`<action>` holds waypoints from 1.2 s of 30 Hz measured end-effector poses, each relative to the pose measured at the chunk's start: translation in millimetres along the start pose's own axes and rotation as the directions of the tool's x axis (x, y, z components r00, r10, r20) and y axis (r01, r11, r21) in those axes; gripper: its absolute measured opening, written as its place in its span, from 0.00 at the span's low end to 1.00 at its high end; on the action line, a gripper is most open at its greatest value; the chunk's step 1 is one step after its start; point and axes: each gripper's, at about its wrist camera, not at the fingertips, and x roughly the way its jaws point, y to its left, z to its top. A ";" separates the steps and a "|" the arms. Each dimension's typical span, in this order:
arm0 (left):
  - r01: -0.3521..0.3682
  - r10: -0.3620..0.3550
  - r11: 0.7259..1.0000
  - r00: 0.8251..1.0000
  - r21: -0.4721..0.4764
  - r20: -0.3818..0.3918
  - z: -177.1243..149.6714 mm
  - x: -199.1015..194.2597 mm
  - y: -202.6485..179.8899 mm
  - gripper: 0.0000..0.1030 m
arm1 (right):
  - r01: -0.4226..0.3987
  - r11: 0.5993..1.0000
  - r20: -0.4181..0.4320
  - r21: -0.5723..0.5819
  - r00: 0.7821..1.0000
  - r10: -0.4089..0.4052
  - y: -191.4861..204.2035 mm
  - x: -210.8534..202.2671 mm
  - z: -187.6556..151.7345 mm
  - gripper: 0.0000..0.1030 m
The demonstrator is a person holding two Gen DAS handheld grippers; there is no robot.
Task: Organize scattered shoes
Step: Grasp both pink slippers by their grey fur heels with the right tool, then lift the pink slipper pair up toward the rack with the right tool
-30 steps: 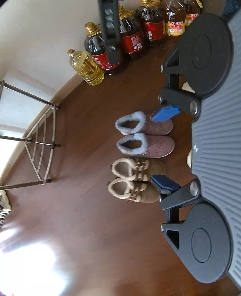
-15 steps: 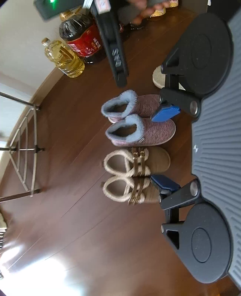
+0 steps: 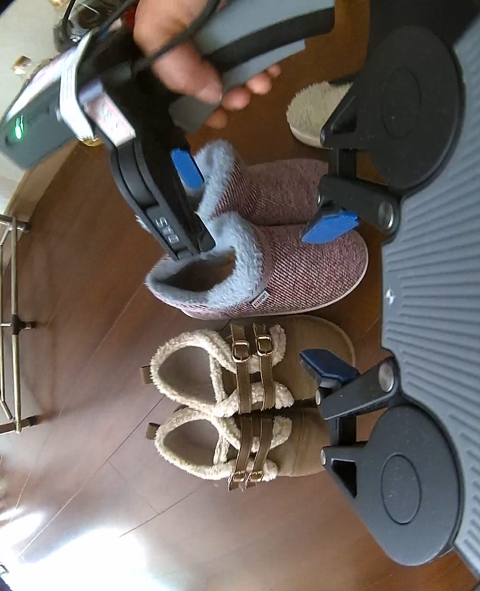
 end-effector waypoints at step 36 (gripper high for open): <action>-0.028 0.031 0.999 0.996 -0.035 0.084 107.9 7.5 27.7 0.64 | 0.045 0.999 0.082 0.000 0.996 -0.044 -16.5 -62.8 5.2 0.24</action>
